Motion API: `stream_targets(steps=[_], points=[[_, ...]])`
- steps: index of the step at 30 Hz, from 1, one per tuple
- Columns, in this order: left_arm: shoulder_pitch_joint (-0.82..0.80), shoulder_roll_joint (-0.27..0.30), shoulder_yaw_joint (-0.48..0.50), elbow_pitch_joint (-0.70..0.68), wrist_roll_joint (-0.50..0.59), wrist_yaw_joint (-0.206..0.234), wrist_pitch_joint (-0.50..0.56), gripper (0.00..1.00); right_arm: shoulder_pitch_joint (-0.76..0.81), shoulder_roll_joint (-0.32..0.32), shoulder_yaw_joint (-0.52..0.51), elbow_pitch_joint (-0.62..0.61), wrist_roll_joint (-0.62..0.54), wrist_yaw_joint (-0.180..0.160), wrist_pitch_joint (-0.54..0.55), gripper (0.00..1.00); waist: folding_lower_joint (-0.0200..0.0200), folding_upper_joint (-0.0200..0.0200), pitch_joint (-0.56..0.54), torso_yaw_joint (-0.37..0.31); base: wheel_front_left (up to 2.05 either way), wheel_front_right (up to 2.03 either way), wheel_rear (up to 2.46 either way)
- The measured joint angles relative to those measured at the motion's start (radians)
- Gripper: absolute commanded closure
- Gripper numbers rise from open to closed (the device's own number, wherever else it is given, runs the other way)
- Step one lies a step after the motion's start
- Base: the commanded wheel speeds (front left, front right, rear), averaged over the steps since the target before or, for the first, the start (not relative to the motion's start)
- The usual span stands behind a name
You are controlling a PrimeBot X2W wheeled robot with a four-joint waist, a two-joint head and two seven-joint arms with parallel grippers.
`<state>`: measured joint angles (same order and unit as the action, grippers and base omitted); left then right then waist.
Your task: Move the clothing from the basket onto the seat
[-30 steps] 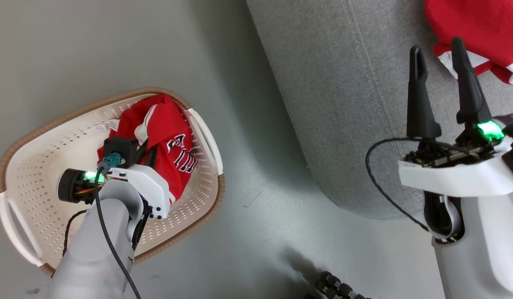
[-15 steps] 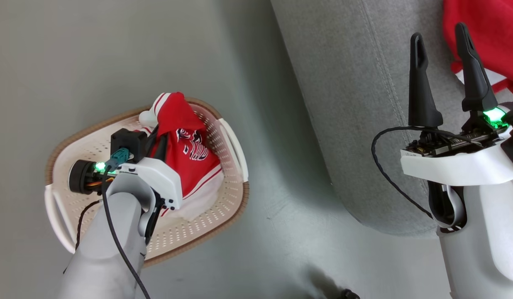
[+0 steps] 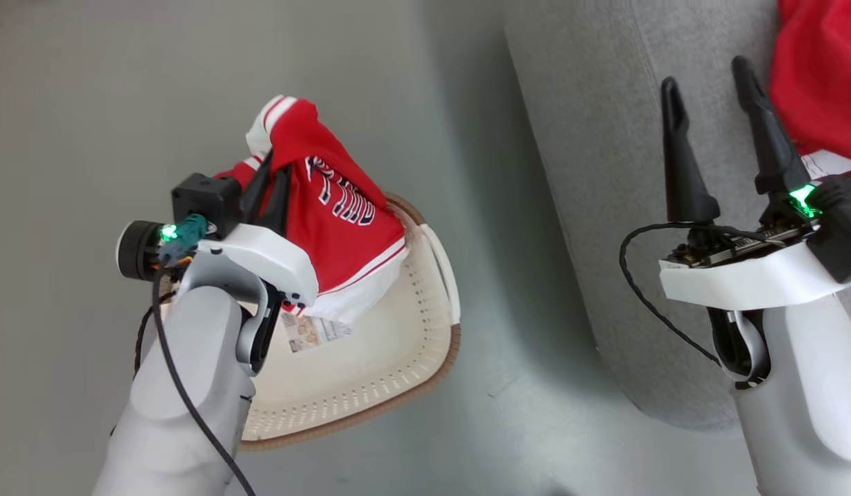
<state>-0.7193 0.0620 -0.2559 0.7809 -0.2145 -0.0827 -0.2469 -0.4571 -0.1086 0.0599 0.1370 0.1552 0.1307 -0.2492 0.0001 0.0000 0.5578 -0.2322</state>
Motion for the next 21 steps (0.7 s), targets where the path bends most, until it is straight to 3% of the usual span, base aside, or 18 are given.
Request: stream_targets(steps=[21], points=[[0.105,-0.002,0.073,-0.292,-0.011,0.004,-0.001,1.00,-0.065,-0.110,0.179,0.100,-0.003,0.000,0.029,0.00,0.0000,0.0000,-0.213,0.149,0.00,0.00,0.00]])
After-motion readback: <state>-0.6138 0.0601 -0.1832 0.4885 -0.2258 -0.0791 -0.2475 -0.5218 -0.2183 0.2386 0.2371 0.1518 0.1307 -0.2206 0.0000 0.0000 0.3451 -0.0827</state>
